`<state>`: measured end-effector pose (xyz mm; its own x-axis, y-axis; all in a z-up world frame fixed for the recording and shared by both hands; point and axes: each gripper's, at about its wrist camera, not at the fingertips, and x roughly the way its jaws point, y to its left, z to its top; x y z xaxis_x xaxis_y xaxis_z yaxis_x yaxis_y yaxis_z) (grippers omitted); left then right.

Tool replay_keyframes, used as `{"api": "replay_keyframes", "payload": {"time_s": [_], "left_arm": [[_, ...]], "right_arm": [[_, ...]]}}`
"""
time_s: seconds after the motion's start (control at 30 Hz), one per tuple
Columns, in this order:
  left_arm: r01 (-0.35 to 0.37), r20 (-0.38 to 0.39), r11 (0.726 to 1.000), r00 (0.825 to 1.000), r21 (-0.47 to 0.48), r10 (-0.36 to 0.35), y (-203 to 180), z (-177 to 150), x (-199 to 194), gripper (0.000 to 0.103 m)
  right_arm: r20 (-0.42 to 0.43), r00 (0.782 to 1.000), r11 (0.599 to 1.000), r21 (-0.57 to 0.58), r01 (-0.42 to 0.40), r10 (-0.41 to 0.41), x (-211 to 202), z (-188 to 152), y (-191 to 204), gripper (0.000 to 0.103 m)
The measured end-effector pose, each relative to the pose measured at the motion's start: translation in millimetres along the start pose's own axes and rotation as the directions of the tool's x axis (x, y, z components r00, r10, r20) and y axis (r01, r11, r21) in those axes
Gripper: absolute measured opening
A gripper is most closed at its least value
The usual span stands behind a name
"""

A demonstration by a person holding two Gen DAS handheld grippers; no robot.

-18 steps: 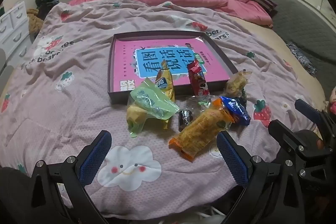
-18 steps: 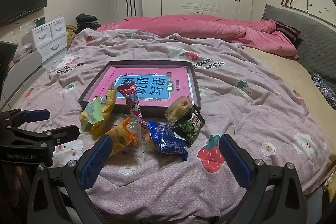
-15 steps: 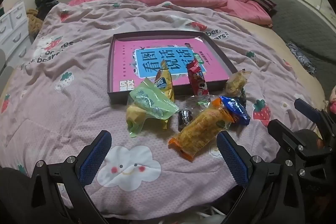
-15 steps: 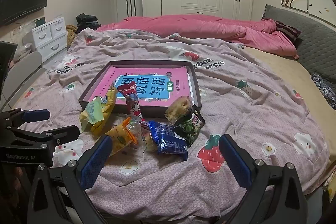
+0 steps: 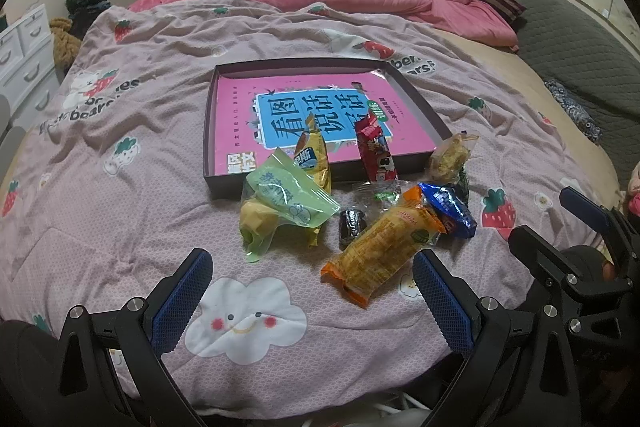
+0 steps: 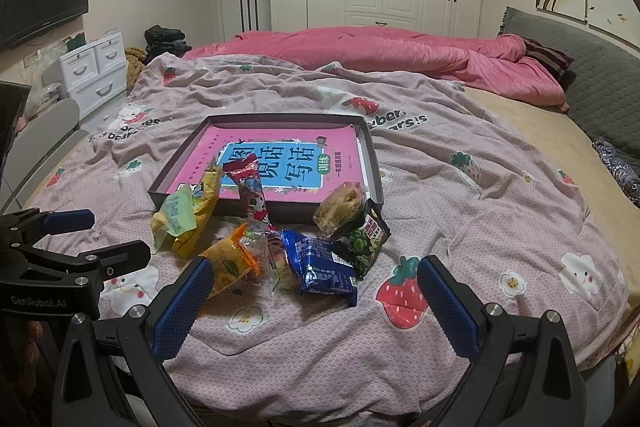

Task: Organize snacks
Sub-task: 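Move both tools toward the snack packets in front of the tray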

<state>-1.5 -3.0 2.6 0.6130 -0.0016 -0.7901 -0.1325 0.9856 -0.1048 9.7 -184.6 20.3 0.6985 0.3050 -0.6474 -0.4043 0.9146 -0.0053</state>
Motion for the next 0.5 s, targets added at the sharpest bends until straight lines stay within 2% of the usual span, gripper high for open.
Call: {"api": "replay_keyframes", "payload": {"time_s": [0.5], "left_arm": [[0.003, -0.009, 1.000, 1.000, -0.002, -0.003, 1.7, -1.8, 6.0, 0.100]], "right_arm": [[0.000, 1.000, 1.000, 0.001, -0.003, 0.003, 0.5, -0.2, -0.3, 0.102]]}}
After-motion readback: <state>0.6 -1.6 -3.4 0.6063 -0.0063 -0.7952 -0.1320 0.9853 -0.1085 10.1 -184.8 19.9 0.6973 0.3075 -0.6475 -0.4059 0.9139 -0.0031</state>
